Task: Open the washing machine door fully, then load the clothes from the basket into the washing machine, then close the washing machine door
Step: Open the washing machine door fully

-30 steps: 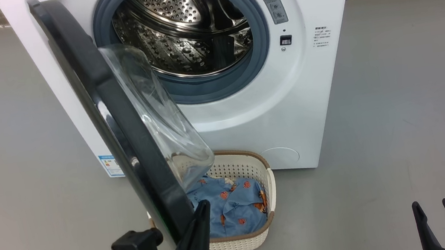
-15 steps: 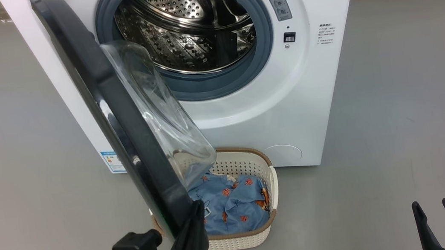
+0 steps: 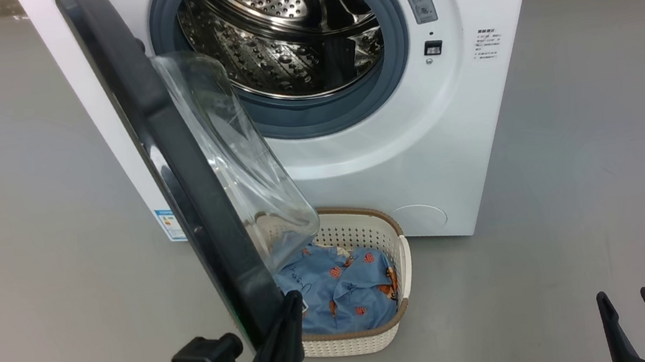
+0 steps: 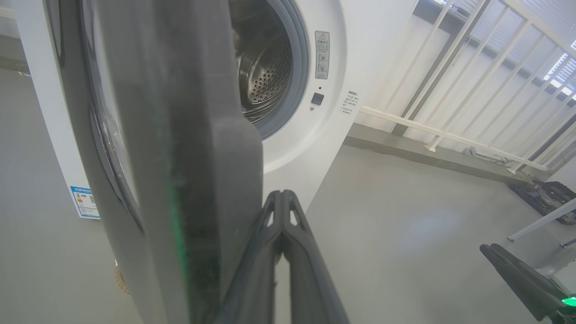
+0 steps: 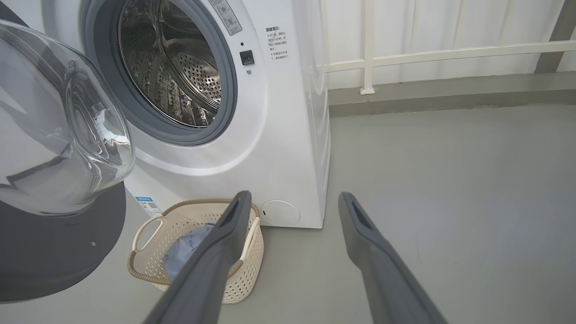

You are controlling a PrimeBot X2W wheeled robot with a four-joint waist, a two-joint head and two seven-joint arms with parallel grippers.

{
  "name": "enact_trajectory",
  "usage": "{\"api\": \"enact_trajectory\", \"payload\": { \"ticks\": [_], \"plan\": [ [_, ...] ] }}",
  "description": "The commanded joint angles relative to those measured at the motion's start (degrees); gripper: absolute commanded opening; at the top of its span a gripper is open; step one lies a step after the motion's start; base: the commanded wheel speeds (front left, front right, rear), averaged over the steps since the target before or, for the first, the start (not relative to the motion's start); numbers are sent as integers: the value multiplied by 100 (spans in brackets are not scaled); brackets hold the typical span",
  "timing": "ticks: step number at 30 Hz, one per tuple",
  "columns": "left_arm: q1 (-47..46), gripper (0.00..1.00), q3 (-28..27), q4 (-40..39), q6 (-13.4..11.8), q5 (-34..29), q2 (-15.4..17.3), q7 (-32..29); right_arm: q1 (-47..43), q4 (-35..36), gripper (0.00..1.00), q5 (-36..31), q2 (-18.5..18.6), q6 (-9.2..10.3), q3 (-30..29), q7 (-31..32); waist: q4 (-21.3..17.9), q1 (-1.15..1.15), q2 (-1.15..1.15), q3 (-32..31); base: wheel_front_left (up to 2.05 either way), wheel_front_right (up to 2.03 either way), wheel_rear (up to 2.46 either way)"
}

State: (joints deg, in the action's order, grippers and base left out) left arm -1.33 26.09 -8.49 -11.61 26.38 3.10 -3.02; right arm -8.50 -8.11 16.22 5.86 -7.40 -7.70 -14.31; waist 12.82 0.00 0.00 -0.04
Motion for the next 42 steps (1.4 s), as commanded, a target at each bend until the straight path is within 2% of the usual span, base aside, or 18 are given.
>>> {"api": "enact_trajectory", "payload": {
  "ticks": [1, 28, 36, 42],
  "plan": [
    [-284, 0, -252, -45, -117, -74, 78, 68, 75, 135, 100, -25, 102, -9, 178, -69, 16, 0, 0, 13, 0, 0, 0],
    [-247, 0, -282, -231, -296, -173, 295, -27, 55, 108, 100, 9, 74, -9, 206, -69, 653, 0, 0, 99, 0, 0, 0],
    [-203, 0, -526, -250, -438, -140, 408, 30, 71, 109, 100, 9, 82, -9, 216, -69, 1027, 0, 0, 163, 0, 0, 0],
    [-216, 0, -929, -33, -578, -27, 484, 219, 76, 93, 100, 5, 112, -9, 243, -69, 1185, 0, 0, 161, 0, 0, 0]
  ]
}}
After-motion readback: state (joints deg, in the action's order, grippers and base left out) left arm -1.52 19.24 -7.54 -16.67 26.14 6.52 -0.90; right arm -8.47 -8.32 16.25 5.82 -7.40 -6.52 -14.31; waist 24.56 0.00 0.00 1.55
